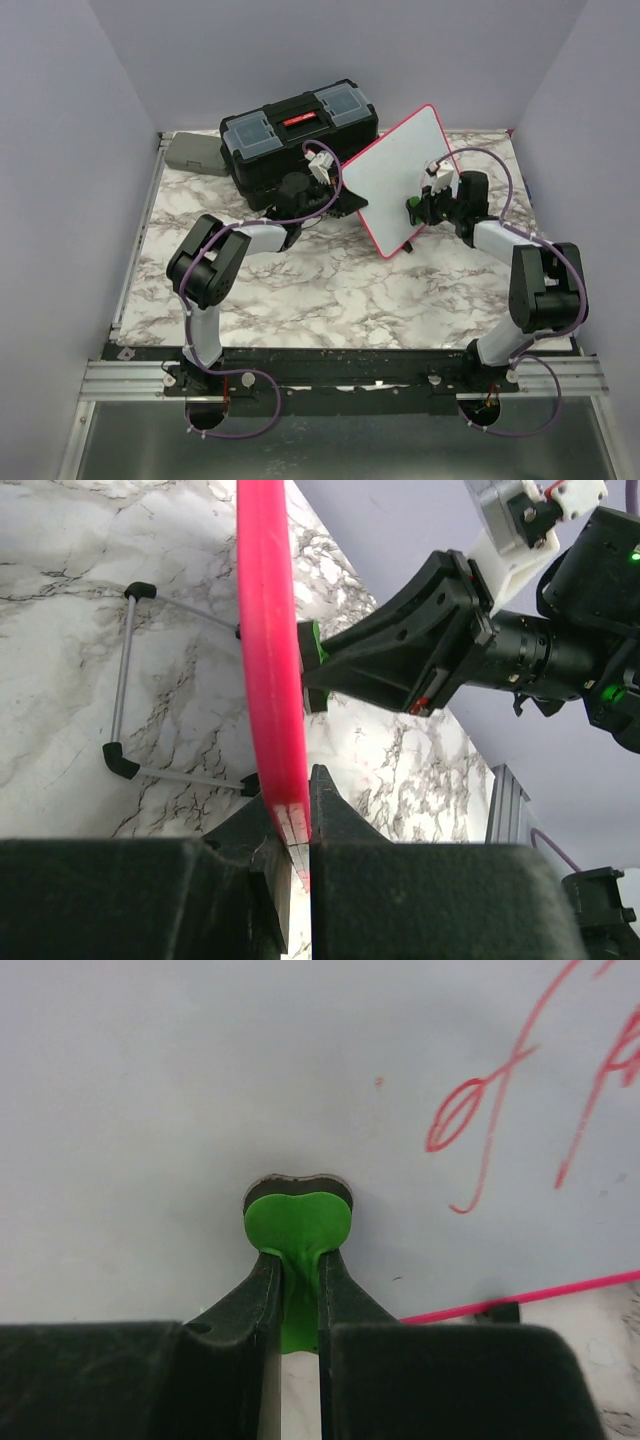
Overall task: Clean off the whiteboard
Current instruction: Erase the whiteboard at the whiteboard stand.
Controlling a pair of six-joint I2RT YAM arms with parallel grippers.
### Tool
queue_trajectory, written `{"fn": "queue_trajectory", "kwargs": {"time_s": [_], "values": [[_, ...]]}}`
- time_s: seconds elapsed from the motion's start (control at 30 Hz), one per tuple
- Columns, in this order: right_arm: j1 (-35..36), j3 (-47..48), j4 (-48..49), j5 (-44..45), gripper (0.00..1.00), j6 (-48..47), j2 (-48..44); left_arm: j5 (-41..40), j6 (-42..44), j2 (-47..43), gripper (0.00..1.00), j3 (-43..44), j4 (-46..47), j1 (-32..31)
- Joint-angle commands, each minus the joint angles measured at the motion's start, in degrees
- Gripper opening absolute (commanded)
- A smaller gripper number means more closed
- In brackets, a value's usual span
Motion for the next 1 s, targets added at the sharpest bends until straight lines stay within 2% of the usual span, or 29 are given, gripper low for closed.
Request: {"fn": "queue_trajectory", "kwargs": {"time_s": [0.0,0.1,0.17,0.2,0.3,0.37,0.47,0.63,0.73,0.87,0.97], "values": [[0.29,-0.44,10.44,17.77,0.01,7.68,-0.22,8.41,-2.0,-0.79,0.0,0.57,1.49,-2.2],[0.31,-0.92,10.68,16.62,0.01,7.17,-0.66,8.37,-2.02,-0.74,0.0,0.56,1.51,-2.2],[0.3,-0.45,9.39,12.91,0.0,6.42,-0.77,8.41,-2.11,-0.74,0.0,0.58,1.55,-2.16],[0.31,0.51,6.29,8.43,0.01,4.13,-0.69,8.41,-2.12,-0.78,0.0,0.66,1.51,-2.19],[0.3,5.84,-10.78,-16.24,0.01,-9.36,1.68,8.49,-2.14,-0.7,0.0,0.99,1.42,-2.29],[0.55,7.87,-18.41,-24.5,0.01,-14.14,3.36,8.46,-2.1,-0.72,0.0,1.1,1.33,-2.24],[0.66,6.31,-14.46,-19.64,0.01,-12.37,1.88,8.39,-1.98,-0.91,0.0,0.77,1.24,-2.29],[0.55,1.95,2.89,7.85,0.01,2.54,0.13,8.4,-2.04,-0.92,0.0,0.67,1.42,-2.29],[0.56,0.3,9.11,18.91,0.01,7.58,-0.15,8.46,-2.0,-1.0,0.0,0.88,1.17,-2.29],[0.57,-0.95,14.1,22.96,0.01,9.96,-0.68,8.55,-1.74,-1.01,0.0,1.19,0.76,-2.27],[0.57,-0.38,12.43,15.62,0.01,8.33,-0.72,8.61,-1.77,-0.79,0.0,1.28,0.71,-2.24]]}}
